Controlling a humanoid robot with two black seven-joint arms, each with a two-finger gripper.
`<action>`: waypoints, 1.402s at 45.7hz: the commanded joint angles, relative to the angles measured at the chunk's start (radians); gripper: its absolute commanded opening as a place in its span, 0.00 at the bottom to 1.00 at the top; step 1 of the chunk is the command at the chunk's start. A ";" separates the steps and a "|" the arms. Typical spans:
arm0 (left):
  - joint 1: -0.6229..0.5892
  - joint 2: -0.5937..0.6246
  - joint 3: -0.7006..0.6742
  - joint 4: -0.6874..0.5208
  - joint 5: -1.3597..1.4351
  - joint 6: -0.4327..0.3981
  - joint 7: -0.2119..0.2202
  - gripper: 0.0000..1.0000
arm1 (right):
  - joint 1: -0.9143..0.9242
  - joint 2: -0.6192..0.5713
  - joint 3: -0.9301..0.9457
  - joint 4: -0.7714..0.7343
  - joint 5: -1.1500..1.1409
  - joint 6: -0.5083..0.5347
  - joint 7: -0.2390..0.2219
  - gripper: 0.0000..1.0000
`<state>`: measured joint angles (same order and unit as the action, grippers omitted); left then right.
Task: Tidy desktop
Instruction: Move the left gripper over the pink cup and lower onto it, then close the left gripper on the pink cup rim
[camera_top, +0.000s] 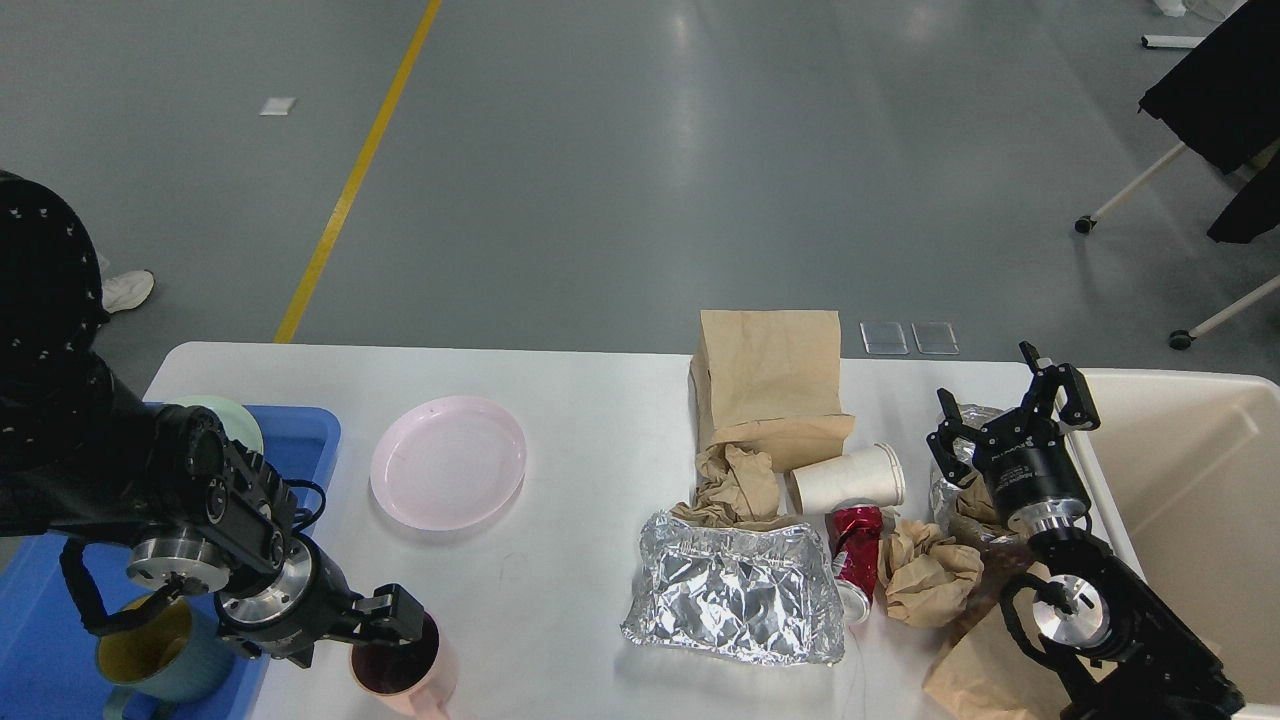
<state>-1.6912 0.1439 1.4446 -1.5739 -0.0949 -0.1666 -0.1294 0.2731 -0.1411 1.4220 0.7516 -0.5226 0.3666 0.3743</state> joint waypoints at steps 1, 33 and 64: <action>0.047 -0.001 -0.001 0.046 0.003 0.015 -0.001 0.93 | 0.000 0.000 0.000 0.000 0.000 0.000 0.000 1.00; 0.154 -0.029 -0.043 0.104 0.021 0.116 0.017 0.26 | 0.001 0.000 0.000 0.000 0.000 0.000 0.000 1.00; 0.070 0.002 -0.021 0.060 0.078 0.064 0.039 0.00 | 0.000 0.000 0.000 0.000 0.001 0.000 0.000 1.00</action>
<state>-1.5498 0.1297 1.4104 -1.4752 -0.0170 -0.0704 -0.0818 0.2733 -0.1411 1.4220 0.7516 -0.5227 0.3666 0.3743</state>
